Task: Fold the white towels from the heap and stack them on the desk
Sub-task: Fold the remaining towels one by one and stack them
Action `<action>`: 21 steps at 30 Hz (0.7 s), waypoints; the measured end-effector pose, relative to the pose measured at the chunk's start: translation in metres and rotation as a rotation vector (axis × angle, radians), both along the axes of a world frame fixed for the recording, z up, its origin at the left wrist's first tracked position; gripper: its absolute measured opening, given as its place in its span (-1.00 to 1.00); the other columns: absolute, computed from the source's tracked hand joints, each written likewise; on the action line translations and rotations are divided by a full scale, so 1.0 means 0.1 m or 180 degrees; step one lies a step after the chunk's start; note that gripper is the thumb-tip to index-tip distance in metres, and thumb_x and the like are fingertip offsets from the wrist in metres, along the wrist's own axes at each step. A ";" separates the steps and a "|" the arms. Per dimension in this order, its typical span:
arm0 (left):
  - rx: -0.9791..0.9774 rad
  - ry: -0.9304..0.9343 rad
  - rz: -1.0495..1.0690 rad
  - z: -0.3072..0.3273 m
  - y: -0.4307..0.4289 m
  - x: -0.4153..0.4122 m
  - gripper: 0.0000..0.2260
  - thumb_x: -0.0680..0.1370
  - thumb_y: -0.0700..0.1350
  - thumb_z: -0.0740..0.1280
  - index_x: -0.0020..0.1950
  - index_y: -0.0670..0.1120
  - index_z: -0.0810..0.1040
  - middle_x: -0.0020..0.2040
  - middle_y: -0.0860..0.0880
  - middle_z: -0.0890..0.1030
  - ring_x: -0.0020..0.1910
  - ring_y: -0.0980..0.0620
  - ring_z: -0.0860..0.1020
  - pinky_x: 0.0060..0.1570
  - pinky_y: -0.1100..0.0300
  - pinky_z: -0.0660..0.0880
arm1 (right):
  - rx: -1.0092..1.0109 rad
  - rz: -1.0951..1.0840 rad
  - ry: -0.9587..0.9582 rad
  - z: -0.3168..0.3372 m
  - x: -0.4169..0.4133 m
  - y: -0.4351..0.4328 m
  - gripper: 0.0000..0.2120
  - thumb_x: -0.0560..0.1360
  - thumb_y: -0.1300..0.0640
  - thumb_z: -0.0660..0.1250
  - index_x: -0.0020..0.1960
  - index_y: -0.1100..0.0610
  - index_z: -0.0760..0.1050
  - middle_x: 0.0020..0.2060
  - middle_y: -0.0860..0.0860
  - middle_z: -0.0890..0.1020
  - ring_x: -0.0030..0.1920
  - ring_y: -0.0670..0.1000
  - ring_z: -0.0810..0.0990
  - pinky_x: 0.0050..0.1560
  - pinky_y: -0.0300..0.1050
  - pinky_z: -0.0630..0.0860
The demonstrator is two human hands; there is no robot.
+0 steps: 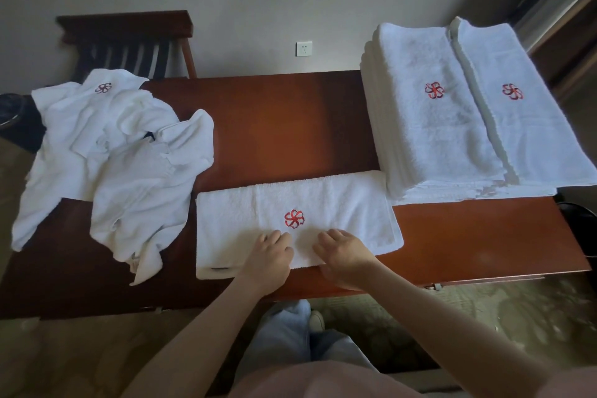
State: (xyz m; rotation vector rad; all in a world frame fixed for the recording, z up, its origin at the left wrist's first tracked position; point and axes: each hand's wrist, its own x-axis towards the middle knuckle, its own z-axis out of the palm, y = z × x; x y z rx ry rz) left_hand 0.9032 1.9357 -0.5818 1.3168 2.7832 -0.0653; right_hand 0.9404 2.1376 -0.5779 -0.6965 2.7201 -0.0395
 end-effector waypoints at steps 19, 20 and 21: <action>0.0173 -0.1412 0.0743 -0.01 0.08 -0.17 -0.83 0.52 -0.06 0.18 -0.26 -0.03 0.33 -0.31 0.04 0.41 -0.29 0.04 0.42 -0.32 0.24 0.25 | -0.1081 -0.1054 -0.0308 0.03 -0.18 0.07 -0.84 0.45 0.09 0.18 0.02 0.05 0.40 -0.28 -0.08 0.49 -0.28 -0.04 0.44 -0.17 -0.11 0.44; 0.0358 -0.1198 0.0871 0.03 0.08 -0.28 -0.85 0.53 -0.07 0.19 -0.23 -0.04 0.37 -0.29 0.05 0.41 -0.26 0.04 0.42 -0.31 0.25 0.27 | -0.1249 -0.1314 -0.0365 0.06 -0.24 0.11 -0.82 0.48 0.09 0.17 0.08 0.03 0.39 -0.31 -0.09 0.51 -0.33 -0.06 0.47 -0.29 -0.13 0.44; 0.0537 -0.0889 0.0974 0.05 0.09 -0.40 -0.88 0.54 -0.10 0.20 -0.16 -0.08 0.45 -0.22 0.02 0.45 -0.19 0.01 0.44 -0.24 0.22 0.32 | -0.1356 -0.1517 -0.0416 0.10 -0.31 0.14 -0.81 0.51 0.10 0.16 0.12 0.01 0.37 -0.33 -0.11 0.52 -0.36 -0.09 0.48 -0.35 -0.16 0.43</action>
